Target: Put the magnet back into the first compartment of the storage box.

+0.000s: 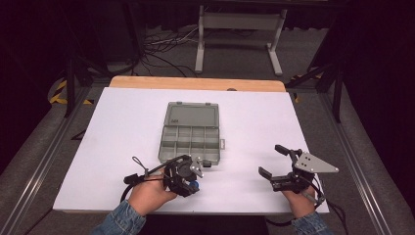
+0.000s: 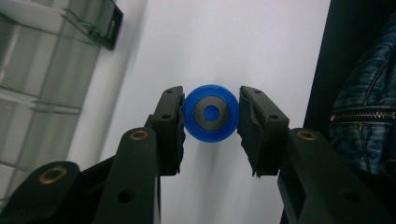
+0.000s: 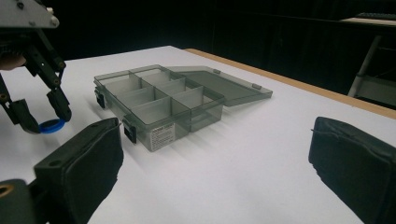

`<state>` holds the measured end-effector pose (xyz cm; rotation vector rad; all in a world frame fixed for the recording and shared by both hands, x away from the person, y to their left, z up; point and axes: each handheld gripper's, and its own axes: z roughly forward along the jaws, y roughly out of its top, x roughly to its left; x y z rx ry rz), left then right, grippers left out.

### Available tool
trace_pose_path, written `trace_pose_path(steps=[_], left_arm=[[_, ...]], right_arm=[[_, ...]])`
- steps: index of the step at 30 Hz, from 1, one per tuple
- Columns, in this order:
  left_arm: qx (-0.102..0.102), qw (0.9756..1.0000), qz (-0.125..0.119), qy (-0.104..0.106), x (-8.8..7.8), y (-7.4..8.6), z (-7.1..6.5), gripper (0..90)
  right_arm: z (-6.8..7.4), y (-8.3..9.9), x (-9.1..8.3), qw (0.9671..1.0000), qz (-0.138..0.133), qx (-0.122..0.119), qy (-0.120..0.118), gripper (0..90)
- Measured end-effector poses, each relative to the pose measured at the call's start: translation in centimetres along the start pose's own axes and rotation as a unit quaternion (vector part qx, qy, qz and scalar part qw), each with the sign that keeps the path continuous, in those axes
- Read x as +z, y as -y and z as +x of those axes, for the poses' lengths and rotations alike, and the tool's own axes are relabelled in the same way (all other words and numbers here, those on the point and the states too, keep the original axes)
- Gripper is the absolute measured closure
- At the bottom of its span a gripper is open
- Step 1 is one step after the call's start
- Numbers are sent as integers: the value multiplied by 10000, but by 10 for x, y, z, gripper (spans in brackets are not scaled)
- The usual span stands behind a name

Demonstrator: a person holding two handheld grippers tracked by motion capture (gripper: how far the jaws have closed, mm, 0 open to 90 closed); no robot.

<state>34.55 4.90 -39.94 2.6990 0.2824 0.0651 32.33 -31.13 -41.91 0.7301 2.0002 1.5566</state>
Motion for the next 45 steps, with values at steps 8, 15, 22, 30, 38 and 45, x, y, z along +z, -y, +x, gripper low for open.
trace_pose_path(steps=[8,15,22,30,38,45], left_arm=[[-54,9999,-141,-54,-17,-2,7,619],[-74,9997,-215,-133,-29,-4,11,619],[-74,9993,-306,-212,-41,-6,16,619],[-247,9986,-295,-370,-50,-8,26,620],[-380,9976,-340,-469,-60,-9,41,620],[-597,9961,-395,-522,-65,-6,58,620]], right_arm=[[-1,1,0,10000,22,-7,17,36],[-1,1,1,10000,43,13,18,36],[-2,2,1,10000,51,-14,32,36],[-2,2,1,10000,62,-31,39,36],[-2,2,1,10000,73,-45,32,36],[-2,2,1,10000,68,-52,34,36]])
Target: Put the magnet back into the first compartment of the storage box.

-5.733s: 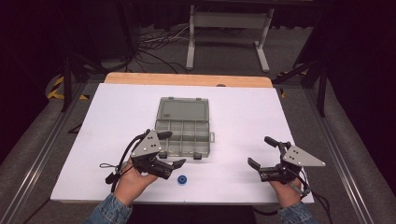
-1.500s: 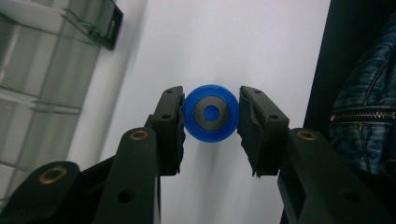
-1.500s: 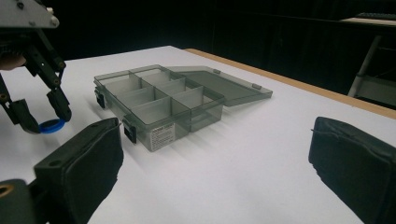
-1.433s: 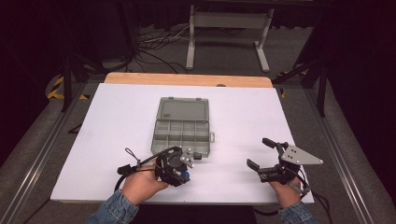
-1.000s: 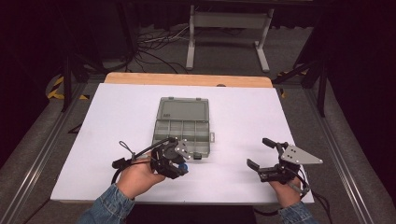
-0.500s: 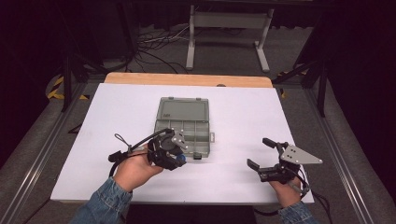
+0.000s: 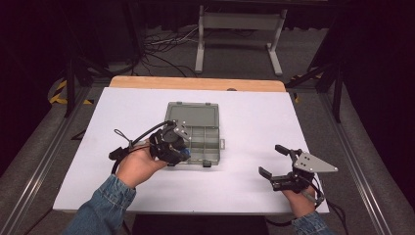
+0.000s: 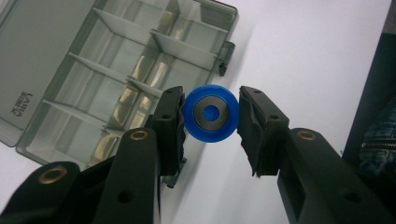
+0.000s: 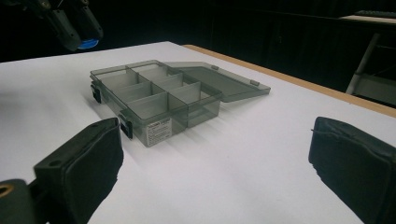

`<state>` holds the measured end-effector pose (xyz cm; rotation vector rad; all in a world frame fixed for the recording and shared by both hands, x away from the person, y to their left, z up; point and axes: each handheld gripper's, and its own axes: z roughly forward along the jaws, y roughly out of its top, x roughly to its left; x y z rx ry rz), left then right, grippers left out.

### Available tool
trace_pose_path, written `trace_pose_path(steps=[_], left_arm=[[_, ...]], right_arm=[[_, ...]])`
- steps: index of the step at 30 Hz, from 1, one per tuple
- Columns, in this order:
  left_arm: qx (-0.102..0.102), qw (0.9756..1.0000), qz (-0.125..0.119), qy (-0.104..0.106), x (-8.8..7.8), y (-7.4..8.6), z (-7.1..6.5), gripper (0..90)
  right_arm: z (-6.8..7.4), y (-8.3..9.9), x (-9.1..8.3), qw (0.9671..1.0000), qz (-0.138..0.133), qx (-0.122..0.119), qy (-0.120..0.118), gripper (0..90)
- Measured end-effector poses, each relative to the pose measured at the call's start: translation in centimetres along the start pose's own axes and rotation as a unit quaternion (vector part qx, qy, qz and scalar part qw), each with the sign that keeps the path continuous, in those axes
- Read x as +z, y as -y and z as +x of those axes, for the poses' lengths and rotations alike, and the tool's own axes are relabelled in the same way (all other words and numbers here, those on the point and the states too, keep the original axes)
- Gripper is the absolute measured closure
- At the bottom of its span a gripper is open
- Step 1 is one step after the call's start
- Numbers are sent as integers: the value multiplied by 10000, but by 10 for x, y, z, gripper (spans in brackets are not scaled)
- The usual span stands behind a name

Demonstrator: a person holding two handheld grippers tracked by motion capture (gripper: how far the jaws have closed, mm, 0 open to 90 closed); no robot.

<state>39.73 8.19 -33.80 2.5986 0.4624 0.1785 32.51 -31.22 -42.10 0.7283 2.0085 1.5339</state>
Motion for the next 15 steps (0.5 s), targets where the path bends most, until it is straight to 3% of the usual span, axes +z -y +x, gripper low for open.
trace_pose_path(steps=[15], left_arm=[[-502,9985,-45,-199,4,4,36,620]], right_arm=[[0,0,0,10000,0,0,-10,36]])
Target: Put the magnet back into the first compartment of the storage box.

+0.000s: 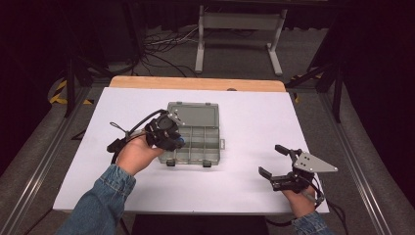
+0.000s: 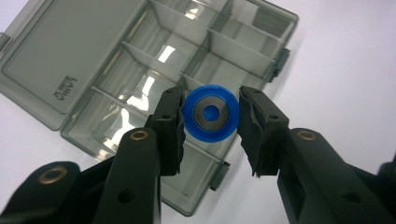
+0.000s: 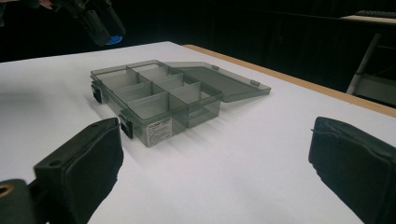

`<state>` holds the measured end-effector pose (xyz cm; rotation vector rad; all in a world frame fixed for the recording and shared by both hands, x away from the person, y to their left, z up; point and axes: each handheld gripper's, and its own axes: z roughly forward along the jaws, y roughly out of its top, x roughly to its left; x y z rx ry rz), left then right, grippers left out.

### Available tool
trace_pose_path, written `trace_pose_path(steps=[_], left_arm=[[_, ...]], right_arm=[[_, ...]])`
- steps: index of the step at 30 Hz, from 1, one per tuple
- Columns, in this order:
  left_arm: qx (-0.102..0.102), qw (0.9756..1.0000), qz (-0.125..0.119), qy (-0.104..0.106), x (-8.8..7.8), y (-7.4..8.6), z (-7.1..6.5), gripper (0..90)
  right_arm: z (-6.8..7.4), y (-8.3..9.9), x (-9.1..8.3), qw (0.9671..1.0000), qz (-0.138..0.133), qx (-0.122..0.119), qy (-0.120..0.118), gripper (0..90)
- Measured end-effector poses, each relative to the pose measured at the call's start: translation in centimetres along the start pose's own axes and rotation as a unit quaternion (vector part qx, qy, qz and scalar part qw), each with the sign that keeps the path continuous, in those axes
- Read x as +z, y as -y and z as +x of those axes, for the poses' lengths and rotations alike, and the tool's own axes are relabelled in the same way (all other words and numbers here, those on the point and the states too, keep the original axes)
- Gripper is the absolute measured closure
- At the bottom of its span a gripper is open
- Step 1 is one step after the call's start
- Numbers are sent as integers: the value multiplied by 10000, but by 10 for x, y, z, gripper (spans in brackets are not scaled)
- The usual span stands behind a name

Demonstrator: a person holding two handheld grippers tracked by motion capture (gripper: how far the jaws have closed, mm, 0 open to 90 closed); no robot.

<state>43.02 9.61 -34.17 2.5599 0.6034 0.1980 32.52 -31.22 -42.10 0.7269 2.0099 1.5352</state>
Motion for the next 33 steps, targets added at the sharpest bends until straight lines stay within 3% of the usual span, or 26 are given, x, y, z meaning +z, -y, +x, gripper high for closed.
trace_pose_path(steps=[12,18,25,30,33], left_arm=[[-458,9987,-72,-191,8,1,27,620],[-797,9963,-87,-314,16,3,45,620],[-983,9942,-56,-424,23,5,55,620],[-972,9940,-25,-502,26,6,62,620],[-1094,9927,39,-513,29,7,66,620]], right_arm=[[0,0,0,10000,2,-1,-14,36],[1,0,1,10000,17,-8,-21,36],[0,0,1,10000,19,4,-37,36],[0,1,1,10000,19,25,-32,36],[0,1,1,10000,35,14,-33,36]])
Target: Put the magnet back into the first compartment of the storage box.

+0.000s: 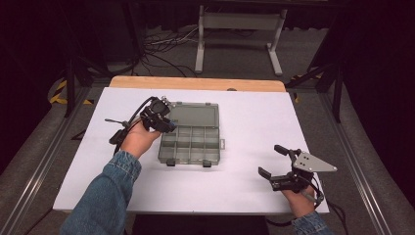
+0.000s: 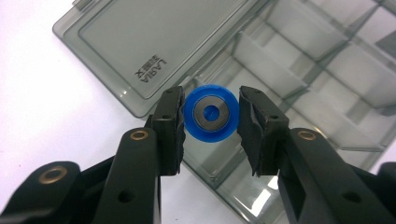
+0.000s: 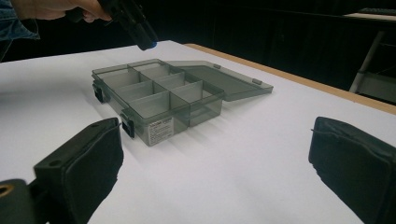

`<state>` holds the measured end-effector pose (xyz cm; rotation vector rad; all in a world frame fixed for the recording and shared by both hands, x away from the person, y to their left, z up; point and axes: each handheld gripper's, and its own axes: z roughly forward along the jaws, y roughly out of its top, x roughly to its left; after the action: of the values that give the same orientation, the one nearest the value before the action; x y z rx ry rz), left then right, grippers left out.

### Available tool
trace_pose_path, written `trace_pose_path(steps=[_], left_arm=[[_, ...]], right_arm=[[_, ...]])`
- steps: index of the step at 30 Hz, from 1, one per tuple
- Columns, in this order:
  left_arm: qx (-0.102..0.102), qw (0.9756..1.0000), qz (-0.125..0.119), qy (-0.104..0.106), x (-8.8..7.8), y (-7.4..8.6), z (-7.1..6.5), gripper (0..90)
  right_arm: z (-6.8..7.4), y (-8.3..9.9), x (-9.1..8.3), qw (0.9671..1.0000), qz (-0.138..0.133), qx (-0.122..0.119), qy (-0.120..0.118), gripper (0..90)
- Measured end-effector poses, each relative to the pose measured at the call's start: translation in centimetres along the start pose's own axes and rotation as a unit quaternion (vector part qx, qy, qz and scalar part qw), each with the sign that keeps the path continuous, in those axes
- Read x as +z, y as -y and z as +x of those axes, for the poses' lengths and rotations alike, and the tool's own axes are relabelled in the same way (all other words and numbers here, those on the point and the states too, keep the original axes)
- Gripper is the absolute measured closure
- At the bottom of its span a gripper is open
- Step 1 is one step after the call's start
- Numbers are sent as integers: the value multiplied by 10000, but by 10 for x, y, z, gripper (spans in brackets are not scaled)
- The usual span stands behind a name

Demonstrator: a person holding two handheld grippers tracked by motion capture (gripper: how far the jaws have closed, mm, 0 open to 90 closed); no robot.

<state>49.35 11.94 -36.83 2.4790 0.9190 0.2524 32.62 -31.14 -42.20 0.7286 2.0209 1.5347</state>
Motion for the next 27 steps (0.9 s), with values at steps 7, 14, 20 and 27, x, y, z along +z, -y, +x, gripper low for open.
trace_pose_path(steps=[7,14,20,27], left_arm=[[4,10000,10,0,5,2,4,620],[-59,9999,45,84,15,6,8,619],[-116,9998,143,119,22,7,10,619],[-142,9995,250,153,29,10,10,618]], right_arm=[[0,0,0,10000,-16,20,-4,36],[0,0,0,10000,-2,12,-17,36],[0,0,0,10000,3,4,-15,36],[0,0,0,10000,7,7,-20,36]])
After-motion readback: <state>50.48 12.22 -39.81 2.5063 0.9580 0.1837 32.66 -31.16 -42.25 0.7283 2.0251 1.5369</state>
